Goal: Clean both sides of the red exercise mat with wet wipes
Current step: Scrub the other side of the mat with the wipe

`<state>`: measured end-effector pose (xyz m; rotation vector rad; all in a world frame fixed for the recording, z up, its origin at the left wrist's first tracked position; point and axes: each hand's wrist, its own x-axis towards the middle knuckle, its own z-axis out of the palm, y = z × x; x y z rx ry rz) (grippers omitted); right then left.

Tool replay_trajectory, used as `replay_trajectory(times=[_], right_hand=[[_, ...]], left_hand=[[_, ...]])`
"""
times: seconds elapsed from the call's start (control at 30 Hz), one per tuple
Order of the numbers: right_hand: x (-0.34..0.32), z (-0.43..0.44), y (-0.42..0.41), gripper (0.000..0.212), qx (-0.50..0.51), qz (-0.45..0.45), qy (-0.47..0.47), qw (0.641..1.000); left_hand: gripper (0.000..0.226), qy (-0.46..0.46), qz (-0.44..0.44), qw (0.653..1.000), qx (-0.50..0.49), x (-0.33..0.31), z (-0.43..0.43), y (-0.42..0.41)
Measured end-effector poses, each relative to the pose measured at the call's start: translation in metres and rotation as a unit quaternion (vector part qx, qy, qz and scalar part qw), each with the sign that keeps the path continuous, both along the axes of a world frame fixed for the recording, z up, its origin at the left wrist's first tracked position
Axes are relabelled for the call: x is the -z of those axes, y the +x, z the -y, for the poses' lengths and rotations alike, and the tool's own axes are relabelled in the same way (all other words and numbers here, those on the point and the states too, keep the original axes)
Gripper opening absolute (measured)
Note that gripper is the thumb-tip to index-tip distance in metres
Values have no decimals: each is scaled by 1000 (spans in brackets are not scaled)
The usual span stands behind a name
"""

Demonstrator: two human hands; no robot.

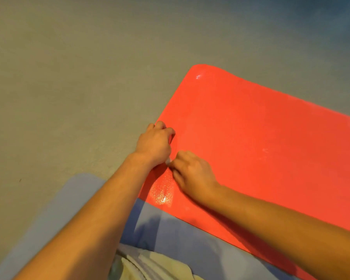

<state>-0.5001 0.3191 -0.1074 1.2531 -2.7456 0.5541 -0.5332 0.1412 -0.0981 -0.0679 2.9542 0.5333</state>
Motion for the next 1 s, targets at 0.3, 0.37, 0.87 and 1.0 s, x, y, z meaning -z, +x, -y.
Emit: replay_trajectory(times=[0.3, 0.37, 0.87, 1.0], right_hand=[[4, -10, -77, 15, -12, -51, 4, 999], [3, -6, -122, 15, 79, -64, 7, 995], [8, -23, -110, 16, 10, -69, 9, 998], [5, -15, -188, 11, 118, -89, 29, 989]], left_hand=[[45, -24, -19, 1000, -3, 0, -18, -6], [46, -24, -28, 999, -9, 2, -17, -7], [56, -52, -17, 999, -3, 4, -20, -9], [60, -56, -14, 998, -1, 4, -19, -11]])
